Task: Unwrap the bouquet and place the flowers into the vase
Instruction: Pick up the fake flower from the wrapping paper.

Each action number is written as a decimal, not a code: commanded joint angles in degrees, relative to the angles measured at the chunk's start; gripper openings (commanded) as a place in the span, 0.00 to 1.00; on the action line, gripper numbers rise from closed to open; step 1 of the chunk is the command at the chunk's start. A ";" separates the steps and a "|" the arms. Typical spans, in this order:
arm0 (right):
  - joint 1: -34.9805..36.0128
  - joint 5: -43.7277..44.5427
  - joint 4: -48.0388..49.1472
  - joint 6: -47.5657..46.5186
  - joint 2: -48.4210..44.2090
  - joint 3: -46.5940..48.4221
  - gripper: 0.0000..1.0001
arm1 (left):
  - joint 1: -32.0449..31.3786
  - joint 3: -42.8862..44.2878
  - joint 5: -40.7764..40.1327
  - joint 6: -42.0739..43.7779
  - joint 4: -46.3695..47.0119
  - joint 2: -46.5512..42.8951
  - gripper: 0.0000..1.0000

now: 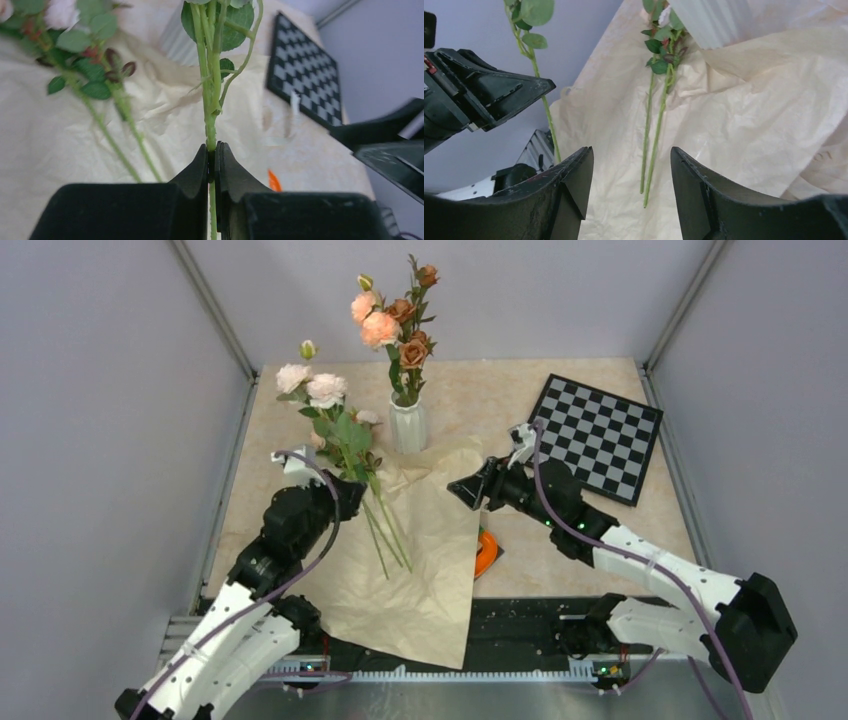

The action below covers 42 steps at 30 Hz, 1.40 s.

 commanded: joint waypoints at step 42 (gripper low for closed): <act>1.21 -32.22 28.26 11.21 16.12 20.38 0.50 | -5.69 4.55 45.34 -4.02 34.97 8.10 0.00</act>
